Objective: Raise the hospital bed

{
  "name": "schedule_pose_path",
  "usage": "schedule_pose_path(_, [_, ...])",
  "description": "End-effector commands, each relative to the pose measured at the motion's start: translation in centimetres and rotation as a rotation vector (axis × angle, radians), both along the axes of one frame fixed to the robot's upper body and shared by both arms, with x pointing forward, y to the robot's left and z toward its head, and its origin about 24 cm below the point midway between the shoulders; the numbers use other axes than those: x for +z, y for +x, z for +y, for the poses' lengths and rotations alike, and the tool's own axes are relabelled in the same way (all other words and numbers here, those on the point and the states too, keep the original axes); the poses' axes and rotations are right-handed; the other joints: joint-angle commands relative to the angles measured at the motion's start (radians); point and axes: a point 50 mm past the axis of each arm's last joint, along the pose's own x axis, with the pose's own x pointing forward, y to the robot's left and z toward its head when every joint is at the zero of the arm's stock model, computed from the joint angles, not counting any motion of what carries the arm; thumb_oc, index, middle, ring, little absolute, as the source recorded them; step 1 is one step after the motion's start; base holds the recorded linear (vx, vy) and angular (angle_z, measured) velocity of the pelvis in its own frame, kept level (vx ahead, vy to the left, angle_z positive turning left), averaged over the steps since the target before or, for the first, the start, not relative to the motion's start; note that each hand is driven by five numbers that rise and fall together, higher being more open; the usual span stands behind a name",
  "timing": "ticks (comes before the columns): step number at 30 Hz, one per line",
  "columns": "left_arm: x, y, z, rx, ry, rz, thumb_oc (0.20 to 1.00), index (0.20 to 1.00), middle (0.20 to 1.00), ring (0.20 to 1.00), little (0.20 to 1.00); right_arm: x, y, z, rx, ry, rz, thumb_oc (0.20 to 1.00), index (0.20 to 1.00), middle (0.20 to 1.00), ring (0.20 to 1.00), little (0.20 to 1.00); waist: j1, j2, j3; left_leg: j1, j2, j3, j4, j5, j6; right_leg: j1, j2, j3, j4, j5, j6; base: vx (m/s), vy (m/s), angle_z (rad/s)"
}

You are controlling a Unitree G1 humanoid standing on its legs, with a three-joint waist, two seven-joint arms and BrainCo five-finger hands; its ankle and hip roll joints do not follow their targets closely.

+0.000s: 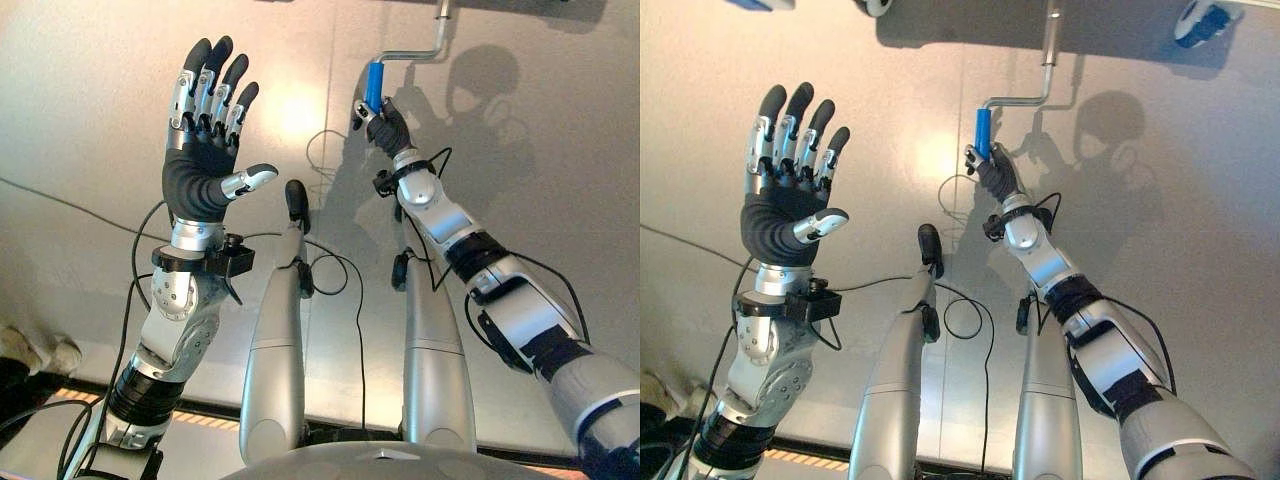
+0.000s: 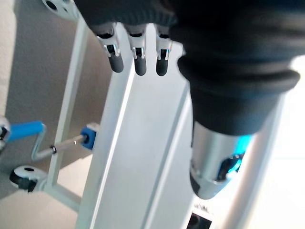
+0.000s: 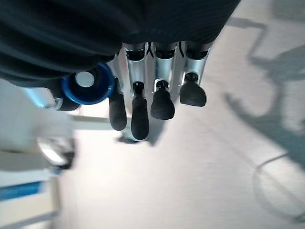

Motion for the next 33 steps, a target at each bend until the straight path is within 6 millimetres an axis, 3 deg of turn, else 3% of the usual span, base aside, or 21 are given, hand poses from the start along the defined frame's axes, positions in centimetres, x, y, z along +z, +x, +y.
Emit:
schedule_pose_path(1, [1.6,-1.2,-0.1,-0.026,0.001,-0.100,1.000,1.000,1.000,1.000,1.000,1.5,0.1,-1.3,-0.041,-0.012,-0.057,0.200,0.200,0.200,0.200,0.200,0.012,0.003,-0.007,0.038,-0.048,0.018,0.067,-0.113,0.037,0.074,-0.008,-0.013,-0.002,-0.056,0.080,0.01,0.030,0.06])
schedule_pose_path(10, [1.3,-1.0,-0.1,-0.011,-0.007,-0.083,1.000,1.000,1.000,1.000,1.000,1.6,0.6,-0.7,-0.045,-0.032,-0.038,0.200,0.200,0.200,0.200,0.200,0.018,0.015,-0.007,0.036,-0.050,0.020,0.068,-0.116,0.040,0.068,-0.011,-0.013,0.003,-0.058,0.079,0.00,0.004,0.00])
schedule_pose_path(17, [1.1,-0.7,-0.4,-0.017,-0.005,-0.065,1.000,1.000,1.000,1.000,1.000,0.1,1.1,-1.4,-0.090,-0.019,0.040,0.200,0.200,0.200,0.200,0.200,0.015,0.019,-0.007,0.044,-0.049,0.024,0.066,-0.115,0.039,0.071,-0.008,-0.011,0.005,-0.059,0.079,0.00,0.001,-0.01])
schedule_pose_path(19, [0.9,-0.4,-0.4,-0.015,0.003,-0.046,1.000,1.000,1.000,1.000,1.000,-1.2,1.2,-2.2,-0.124,-0.011,0.094,0.598,0.598,0.598,0.598,0.598,0.014,0.018,-0.007,0.058,-0.050,0.026,0.062,-0.114,0.039,0.083,-0.006,-0.012,0.004,-0.060,0.078,0.00,0.000,0.00])
schedule_pose_path(20, [0.8,-0.3,-0.4,-0.011,0.009,-0.042,1.000,1.000,1.000,1.000,1.000,-1.6,1.3,-2.5,-0.133,-0.009,0.113,1.000,1.000,1.000,1.000,1.000,0.013,0.018,-0.007,0.065,-0.050,0.026,0.059,-0.113,0.038,0.089,-0.007,-0.012,0.003,-0.061,0.079,0.00,0.000,0.00])
schedule_pose_path(24, [-0.3,0.6,-0.4,0.006,0.036,0.018,1.000,1.000,1.000,1.000,1.000,-3.8,1.0,-4.2,-0.189,0.029,0.188,1.000,1.000,1.000,1.000,1.000,0.011,0.020,-0.007,0.108,-0.049,0.027,0.042,-0.104,0.034,0.129,-0.007,-0.017,-0.004,-0.061,0.080,0.00,0.000,0.00])
schedule_pose_path(27, [-3.1,2.2,-0.4,0.040,0.078,0.157,1.000,1.000,1.000,1.000,1.000,-5.8,0.4,-6.3,-0.240,0.069,0.243,1.000,1.000,1.000,1.000,1.000,0.002,0.019,-0.007,0.150,-0.048,0.026,0.026,-0.095,0.029,0.173,-0.009,-0.028,-0.013,-0.060,0.081,-0.01,-0.023,0.01])
schedule_pose_path(30, [-7.8,3.9,0.4,0.120,0.148,0.363,1.000,1.000,1.000,1.000,1.000,-8.6,-0.7,-8.4,-0.297,0.083,0.319,1.000,1.000,1.000,1.000,1.000,-0.004,0.018,-0.007,0.210,-0.050,0.025,-0.005,-0.083,0.027,0.232,-0.008,-0.036,-0.030,-0.059,0.082,-0.01,-0.016,-0.01])
schedule_pose_path(31, [-10.9,4.5,1.2,0.191,0.229,0.481,1.000,1.000,1.000,1.000,1.000,-10.5,-1.6,-9.3,-0.319,0.100,0.371,1.000,1.000,1.000,1.000,1.000,-0.008,0.018,-0.007,0.249,-0.049,0.025,-0.026,-0.076,0.026,0.268,-0.008,-0.042,-0.041,-0.058,0.084,-0.02,-0.042,-0.04])
schedule_pose_path(32, [-10.9,4.5,1.2,0.191,0.229,0.481,1.000,1.000,1.000,1.000,1.000,-10.5,-1.6,-9.3,-0.320,0.100,0.372,1.000,1.000,1.000,1.000,1.000,-0.008,0.018,-0.007,0.251,-0.049,0.025,-0.027,-0.076,0.026,0.269,-0.008,-0.043,-0.042,-0.058,0.084,-0.01,-0.047,-0.03])
schedule_pose_path(33, [-13.1,4.7,1.6,0.223,0.274,0.565,1.000,1.000,1.000,1.000,1.000,-11.7,-2.2,-9.9,-0.336,0.102,0.403,1.000,1.000,1.000,1.000,1.000,-0.010,0.019,-0.007,0.274,-0.048,0.023,-0.034,-0.073,0.025,0.289,-0.007,-0.045,-0.044,-0.059,0.084,0.00,0.000,0.00])
